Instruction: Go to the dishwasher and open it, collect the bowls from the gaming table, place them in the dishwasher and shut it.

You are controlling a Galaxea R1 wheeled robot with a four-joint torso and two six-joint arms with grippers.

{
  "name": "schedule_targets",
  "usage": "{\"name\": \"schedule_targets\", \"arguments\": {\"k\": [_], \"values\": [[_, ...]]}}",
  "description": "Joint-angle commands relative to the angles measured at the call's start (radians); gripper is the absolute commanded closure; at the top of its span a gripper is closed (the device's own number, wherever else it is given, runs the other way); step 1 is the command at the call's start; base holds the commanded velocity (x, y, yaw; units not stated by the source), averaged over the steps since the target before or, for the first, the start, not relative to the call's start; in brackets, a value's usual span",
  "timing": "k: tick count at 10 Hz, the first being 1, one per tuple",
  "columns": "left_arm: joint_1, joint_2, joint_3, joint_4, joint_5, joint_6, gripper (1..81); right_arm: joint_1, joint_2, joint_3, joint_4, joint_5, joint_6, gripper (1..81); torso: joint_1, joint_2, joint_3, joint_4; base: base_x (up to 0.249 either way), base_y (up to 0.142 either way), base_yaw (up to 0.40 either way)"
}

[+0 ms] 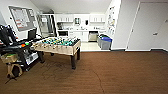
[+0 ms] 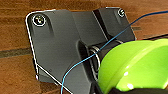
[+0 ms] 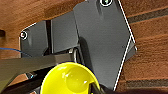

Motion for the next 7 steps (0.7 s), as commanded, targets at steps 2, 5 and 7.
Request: {"name": "schedule_targets", "arguments": {"k": [2,5,7], "values": [[-0.022,-0.015,-0.003,0.003,0.028,0.004,81.1,0.029,-0.006,-0.001,-0.012,-0.044,-0.002,81.1,0.0,0.0,0.0,0.0,0.095,0.0,0.0],[-0.022,-0.017,-0.004,0.001,0.028,0.004,81.1,0.031,-0.005,-0.001,-0.012,-0.046,-0.002,81.1,0.0,0.0,0.0,0.0,0.112,0.0,0.0],[-0.022,-0.017,-0.003,0.001,0.028,0.004,81.1,0.032,-0.005,-0.001,-0.012,-0.047,-0.002,81.1,0.0,0.0,0.0,0.0,0.114,0.0,0.0]]}}
